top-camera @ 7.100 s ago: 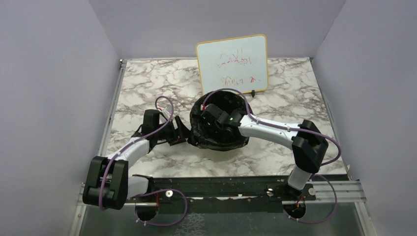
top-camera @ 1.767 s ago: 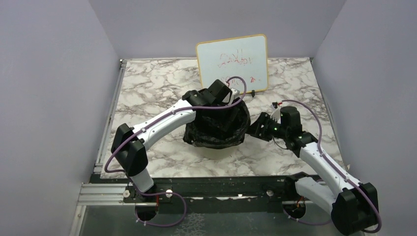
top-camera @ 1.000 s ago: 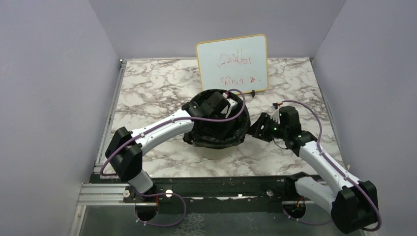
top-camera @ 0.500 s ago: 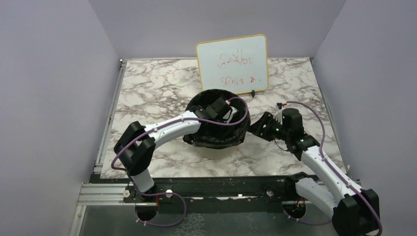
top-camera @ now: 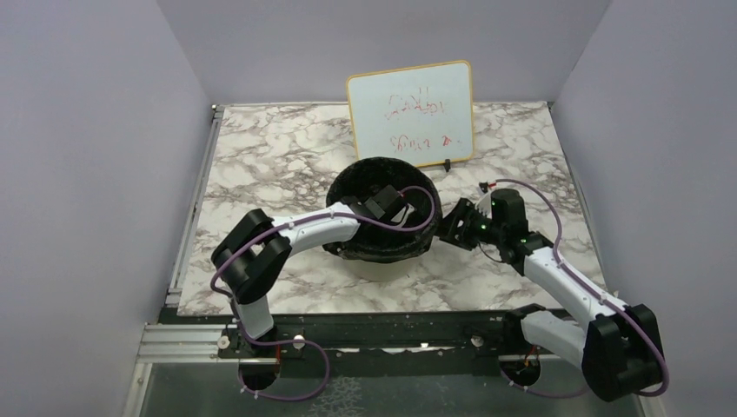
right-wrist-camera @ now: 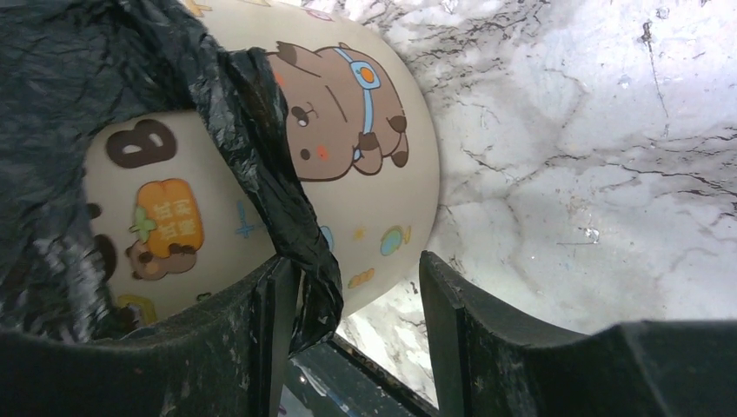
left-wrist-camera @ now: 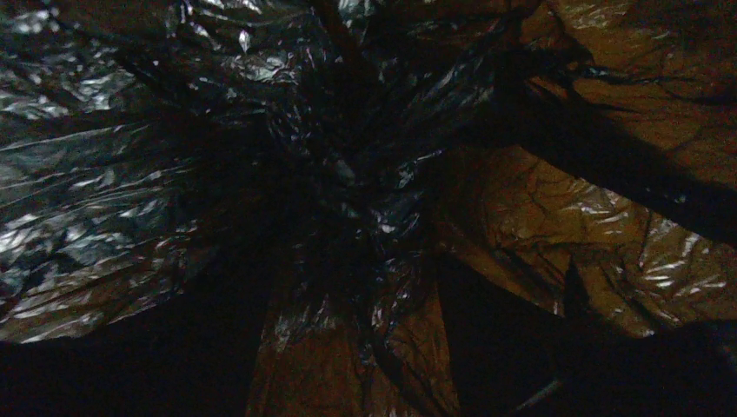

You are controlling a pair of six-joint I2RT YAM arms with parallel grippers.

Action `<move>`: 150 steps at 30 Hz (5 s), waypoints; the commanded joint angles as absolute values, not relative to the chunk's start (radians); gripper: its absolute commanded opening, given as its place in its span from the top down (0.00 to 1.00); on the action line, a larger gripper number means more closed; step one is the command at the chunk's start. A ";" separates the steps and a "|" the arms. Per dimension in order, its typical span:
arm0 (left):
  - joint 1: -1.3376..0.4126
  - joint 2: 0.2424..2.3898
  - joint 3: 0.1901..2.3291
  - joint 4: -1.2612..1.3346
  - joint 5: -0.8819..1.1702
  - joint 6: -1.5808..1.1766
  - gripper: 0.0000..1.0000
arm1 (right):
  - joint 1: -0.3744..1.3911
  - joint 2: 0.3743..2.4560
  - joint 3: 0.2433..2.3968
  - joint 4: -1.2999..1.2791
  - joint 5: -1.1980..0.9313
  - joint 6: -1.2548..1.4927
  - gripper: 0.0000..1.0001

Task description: Put the trash bags into the trash bin

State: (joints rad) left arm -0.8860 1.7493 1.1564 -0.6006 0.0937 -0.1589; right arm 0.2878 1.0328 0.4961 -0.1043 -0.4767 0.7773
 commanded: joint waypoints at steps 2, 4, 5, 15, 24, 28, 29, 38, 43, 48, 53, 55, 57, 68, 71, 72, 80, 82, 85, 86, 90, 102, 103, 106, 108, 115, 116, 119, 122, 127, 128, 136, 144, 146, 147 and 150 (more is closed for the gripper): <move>-0.895 1.786 1.121 -0.551 0.146 -0.152 0.30 | 0.290 1.113 0.480 -0.048 -0.560 0.765 0.41; -0.894 1.800 1.107 -0.550 0.153 -0.150 0.30 | 0.290 1.130 0.478 -0.048 -0.562 0.764 0.41; -0.895 1.807 1.099 -0.549 0.159 -0.148 0.30 | 0.290 1.132 0.479 -0.047 -0.559 0.765 0.41; -0.896 1.918 1.075 -0.565 0.202 -0.138 0.28 | 0.290 1.203 0.493 -0.028 -0.554 0.775 0.41; -0.896 1.832 1.063 -0.555 0.171 -0.175 0.28 | 0.290 1.179 0.496 -0.026 -0.563 0.793 0.41; -0.896 1.762 1.104 -0.575 0.142 -0.180 0.28 | 0.290 1.160 0.536 -0.073 -0.565 0.778 0.41; -0.895 1.747 1.116 -0.575 0.136 -0.180 0.28 | 0.290 1.155 0.542 -0.084 -0.563 0.774 0.41; -0.896 1.760 1.106 -0.566 0.185 -0.150 0.28 | 0.290 1.154 0.536 -0.071 -0.564 0.789 0.41; -0.896 1.812 1.031 -0.532 0.200 -0.156 0.28 | 0.290 1.174 0.543 -0.068 -0.575 0.782 0.41; -0.895 1.802 1.045 -0.545 0.199 -0.155 0.27 | 0.290 1.179 0.569 -0.099 -0.567 0.769 0.41; -0.895 1.737 1.195 -0.669 0.210 -0.142 0.20 | 0.290 1.155 0.573 -0.111 -0.557 0.766 0.41; -0.894 1.701 1.210 -0.686 0.220 -0.151 0.18 | 0.290 1.148 0.576 -0.118 -0.553 0.765 0.41; -0.895 1.669 1.206 -0.694 0.217 -0.160 0.16 | 0.291 1.146 0.573 -0.119 -0.554 0.764 0.41; -0.894 1.629 1.201 -0.738 0.157 -0.191 0.13 | 0.290 1.152 0.569 -0.118 -0.556 0.756 0.41; -0.895 1.611 1.207 -0.749 0.134 -0.189 0.12 | 0.290 1.163 0.566 -0.115 -0.555 0.750 0.41; -0.894 1.605 1.216 -0.753 0.136 -0.190 0.11 | 0.290 1.168 0.564 -0.116 -0.554 0.747 0.41; -0.894 1.606 1.310 -0.786 0.089 -0.170 0.08 | 0.290 1.177 0.537 -0.095 -0.563 0.756 0.41; -0.895 1.596 1.316 -0.786 0.088 -0.181 0.07 | 0.290 1.174 0.537 -0.097 -0.559 0.755 0.41; -0.894 1.580 1.321 -0.784 0.088 -0.193 0.06 | 0.290 1.173 0.534 -0.090 -0.562 0.760 0.41; -0.895 1.574 1.321 -0.784 0.076 -0.195 0.06 | 0.290 1.176 0.534 -0.087 -0.565 0.761 0.41; -0.887 1.543 1.336 -0.781 0.048 -0.199 0.04 | 0.290 1.182 0.535 -0.083 -0.569 0.758 0.41; -0.873 1.482 1.402 -0.847 0.157 -0.156 0.03 | 0.290 1.179 0.532 -0.082 -0.573 0.759 0.41; -0.871 1.478 1.379 -0.856 0.175 -0.135 0.04 | 0.290 1.181 0.534 -0.079 -0.576 0.758 0.41; -0.872 1.485 1.299 -0.887 0.221 -0.098 0.05 | 0.290 1.185 0.536 -0.077 -0.578 0.757 0.41; -0.873 1.494 1.245 -0.887 0.224 -0.096 0.05 | 0.290 1.186 0.538 -0.080 -0.576 0.755 0.41; -0.873 1.577 1.162 -0.827 0.137 -0.114 0.07 | 0.290 1.187 0.532 -0.078 -0.578 0.755 0.41; -0.873 1.592 1.161 -0.820 0.115 -0.122 0.07 | 0.290 1.188 0.534 -0.079 -0.578 0.756 0.41; -0.871 1.628 1.157 -0.791 0.107 -0.126 0.07 | 0.290 1.185 0.540 -0.082 -0.578 0.755 0.41; -0.871 1.680 1.158 -0.774 0.122 -0.129 0.07 | 0.290 1.186 0.539 -0.081 -0.579 0.755 0.41; -0.871 1.754 1.109 -0.722 0.156 -0.132 0.08 | 0.290 1.181 0.531 -0.076 -0.581 0.758 0.41; -0.871 1.761 1.092 -0.699 0.151 -0.140 0.08 | 0.290 1.181 0.528 -0.072 -0.581 0.759 0.41; -0.869 1.671 1.105 -0.677 0.122 -0.167 0.07 | 0.290 1.185 0.533 -0.079 -0.581 0.756 0.41; -0.866 1.561 1.188 -0.691 0.124 -0.162 0.01 | 0.290 1.183 0.531 -0.085 -0.568 0.760 0.41; -0.866 1.553 1.188 -0.698 0.116 -0.163 0.01 | 0.290 1.182 0.529 -0.082 -0.569 0.763 0.41; -0.865 1.546 1.183 -0.699 0.105 -0.165 0.01 | 0.290 1.180 0.529 -0.081 -0.568 0.764 0.41; -0.865 1.522 1.184 -0.701 0.086 -0.168 0.01 | 0.290 1.175 0.528 -0.081 -0.566 0.765 0.41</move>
